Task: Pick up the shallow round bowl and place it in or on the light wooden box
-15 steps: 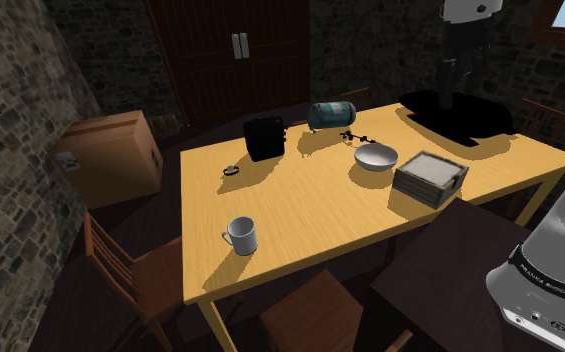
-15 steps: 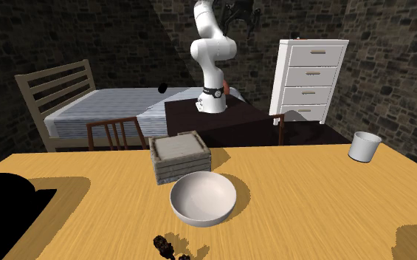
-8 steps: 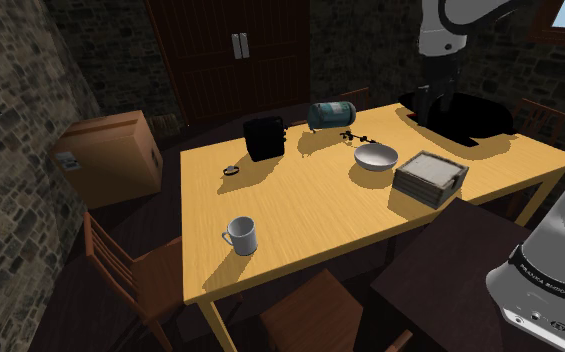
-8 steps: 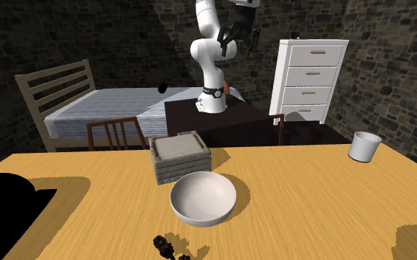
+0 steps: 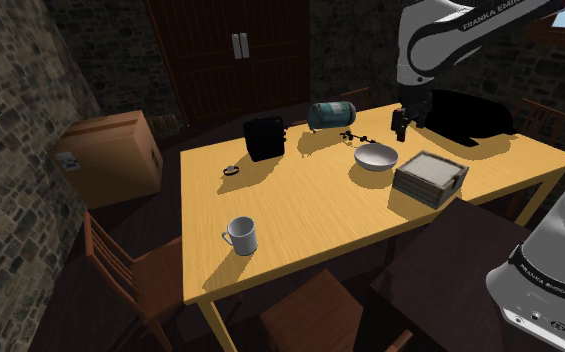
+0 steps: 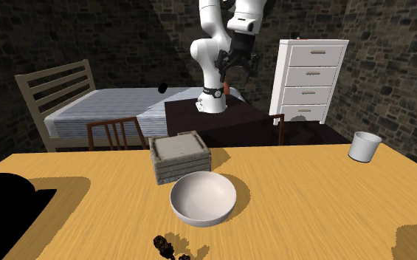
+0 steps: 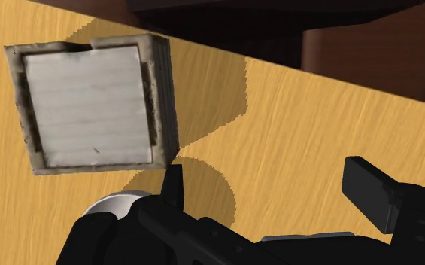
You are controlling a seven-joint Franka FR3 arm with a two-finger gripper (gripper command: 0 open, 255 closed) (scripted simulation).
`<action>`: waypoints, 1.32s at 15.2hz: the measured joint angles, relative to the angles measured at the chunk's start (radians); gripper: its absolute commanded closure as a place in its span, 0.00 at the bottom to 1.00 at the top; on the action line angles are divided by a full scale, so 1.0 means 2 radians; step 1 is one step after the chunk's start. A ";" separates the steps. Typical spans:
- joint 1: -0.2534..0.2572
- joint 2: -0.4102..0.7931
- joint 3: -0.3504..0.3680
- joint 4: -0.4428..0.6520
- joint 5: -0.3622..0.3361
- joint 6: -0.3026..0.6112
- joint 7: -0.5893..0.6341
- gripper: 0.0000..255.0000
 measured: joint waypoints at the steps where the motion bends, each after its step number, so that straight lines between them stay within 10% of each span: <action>1: -0.001 0.017 -0.002 0.001 -0.002 0.018 -0.001 0.00; 20: -0.034 0.387 -0.024 0.195 0.000 0.245 -0.060 0.00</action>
